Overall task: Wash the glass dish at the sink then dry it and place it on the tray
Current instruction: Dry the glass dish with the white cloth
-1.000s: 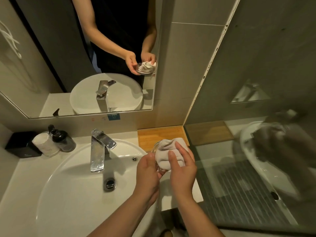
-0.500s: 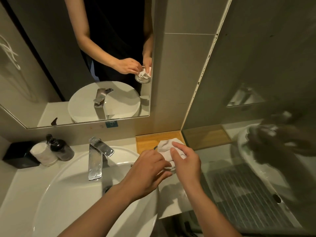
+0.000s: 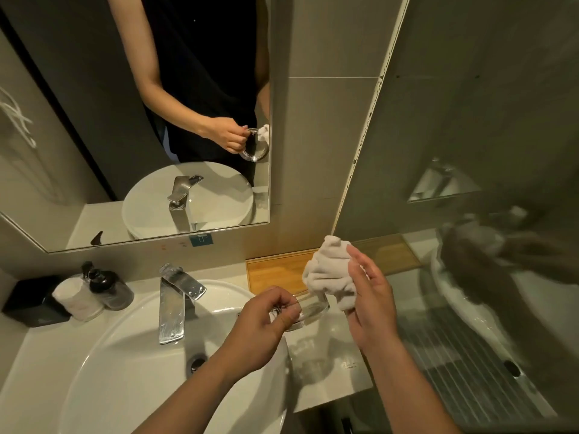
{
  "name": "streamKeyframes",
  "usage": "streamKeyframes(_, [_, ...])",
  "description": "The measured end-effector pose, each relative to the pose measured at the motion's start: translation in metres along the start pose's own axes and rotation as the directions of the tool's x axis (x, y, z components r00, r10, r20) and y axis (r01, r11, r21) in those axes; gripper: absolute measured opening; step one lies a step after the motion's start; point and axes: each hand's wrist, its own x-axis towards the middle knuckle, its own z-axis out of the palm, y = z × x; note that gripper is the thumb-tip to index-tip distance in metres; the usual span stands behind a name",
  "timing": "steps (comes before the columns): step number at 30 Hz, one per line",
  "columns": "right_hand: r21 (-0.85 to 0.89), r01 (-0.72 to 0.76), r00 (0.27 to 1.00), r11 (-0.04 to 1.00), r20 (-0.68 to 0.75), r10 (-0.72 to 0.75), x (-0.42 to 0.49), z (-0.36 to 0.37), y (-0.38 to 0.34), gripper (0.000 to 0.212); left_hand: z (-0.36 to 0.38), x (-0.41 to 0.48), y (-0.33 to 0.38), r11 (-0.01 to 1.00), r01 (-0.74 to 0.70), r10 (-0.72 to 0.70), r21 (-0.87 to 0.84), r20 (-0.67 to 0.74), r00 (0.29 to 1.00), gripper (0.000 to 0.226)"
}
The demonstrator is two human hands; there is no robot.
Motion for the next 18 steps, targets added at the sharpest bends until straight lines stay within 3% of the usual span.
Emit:
streamKeyframes(2, [-0.010, -0.032, 0.995, 0.999, 0.098, 0.033, -0.007, -0.004, -0.002, 0.031, -0.001, 0.001, 0.001, 0.997, 0.027, -0.028, -0.072, -0.003, 1.000, 0.014])
streamKeyframes(6, [-0.319, 0.057, 0.988, 0.946, 0.153, -0.007, -0.018, -0.006, 0.012, 0.027, 0.001, 0.002, 0.005, 0.969, 0.052, -0.061, -0.242, -0.028, 0.998, 0.013])
streamKeyframes(10, [-0.470, 0.217, 0.966, 0.856, 0.231, -0.117, -0.025, -0.001, 0.014, 0.060, 0.003, -0.001, 0.007, 0.943, 0.062, -0.073, -0.326, -0.021, 0.997, 0.017])
streamKeyframes(14, [-0.500, 0.371, 0.922, 0.783, 0.300, -0.245, -0.027, -0.003, 0.019, 0.046, 0.005, -0.002, 0.011, 0.926, 0.086, -0.102, -0.368, -0.024, 0.995, 0.012])
streamKeyframes(18, [-0.540, 0.416, 0.897, 0.732, 0.375, -0.234, -0.031, 0.001, 0.019, 0.043, 0.008, -0.002, 0.014, 0.890, 0.081, -0.099, -0.449, -0.016, 0.995, 0.015])
